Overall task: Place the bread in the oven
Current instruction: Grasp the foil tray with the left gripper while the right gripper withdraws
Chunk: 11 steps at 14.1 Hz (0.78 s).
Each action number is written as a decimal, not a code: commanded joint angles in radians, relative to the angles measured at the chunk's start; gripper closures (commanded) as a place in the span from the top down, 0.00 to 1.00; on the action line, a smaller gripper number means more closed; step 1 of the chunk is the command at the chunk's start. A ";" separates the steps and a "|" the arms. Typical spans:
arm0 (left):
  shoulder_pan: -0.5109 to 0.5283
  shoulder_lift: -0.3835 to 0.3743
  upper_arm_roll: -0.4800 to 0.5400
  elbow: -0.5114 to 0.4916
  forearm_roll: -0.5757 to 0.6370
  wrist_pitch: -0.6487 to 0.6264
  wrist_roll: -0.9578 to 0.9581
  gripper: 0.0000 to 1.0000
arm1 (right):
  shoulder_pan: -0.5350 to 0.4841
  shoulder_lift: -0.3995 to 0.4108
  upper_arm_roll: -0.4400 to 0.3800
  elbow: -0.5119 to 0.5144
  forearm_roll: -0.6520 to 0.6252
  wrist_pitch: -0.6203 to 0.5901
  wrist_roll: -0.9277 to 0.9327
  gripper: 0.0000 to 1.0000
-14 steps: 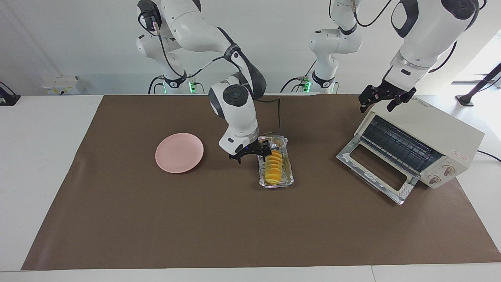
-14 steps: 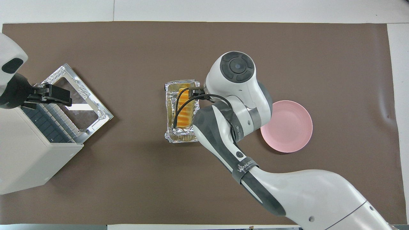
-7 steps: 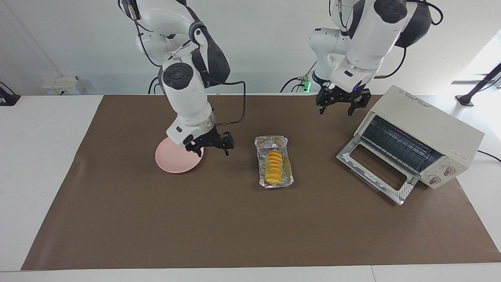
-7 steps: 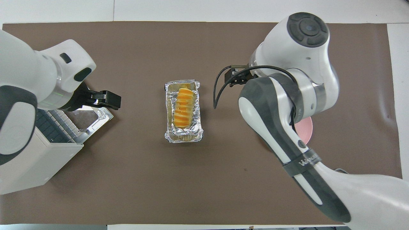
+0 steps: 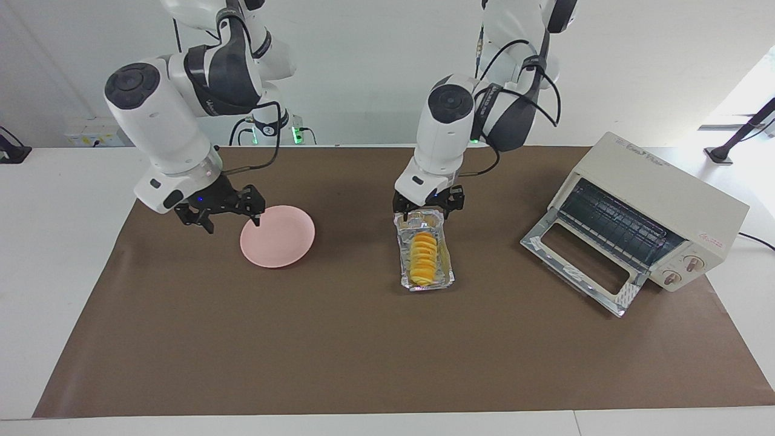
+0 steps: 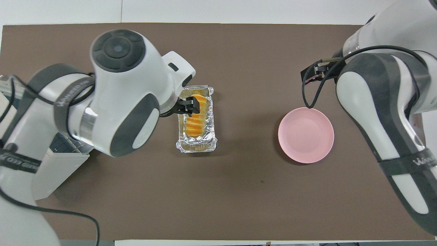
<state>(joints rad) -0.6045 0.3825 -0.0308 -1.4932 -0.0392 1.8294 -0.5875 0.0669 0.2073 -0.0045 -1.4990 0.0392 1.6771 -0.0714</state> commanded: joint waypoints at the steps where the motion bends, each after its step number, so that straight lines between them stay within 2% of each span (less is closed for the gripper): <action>1: -0.052 0.053 0.015 -0.002 0.010 0.017 -0.061 1.00 | -0.061 -0.081 0.015 -0.027 -0.018 -0.068 -0.082 1.00; 4: -0.080 0.113 0.015 -0.005 0.010 0.086 -0.103 0.99 | -0.105 -0.147 0.015 -0.030 -0.031 -0.138 -0.126 1.00; 7: -0.090 0.144 0.015 -0.013 0.012 0.109 -0.106 0.92 | -0.111 -0.203 0.015 -0.037 -0.045 -0.213 -0.122 1.00; 11: -0.101 0.147 0.015 -0.050 0.018 0.155 -0.123 0.84 | -0.130 -0.246 0.017 -0.064 -0.053 -0.272 -0.116 1.00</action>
<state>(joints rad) -0.6881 0.5374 -0.0292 -1.5070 -0.0391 1.9430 -0.6886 -0.0364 -0.0003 -0.0043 -1.5096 0.0052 1.4046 -0.1768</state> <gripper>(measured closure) 0.132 0.000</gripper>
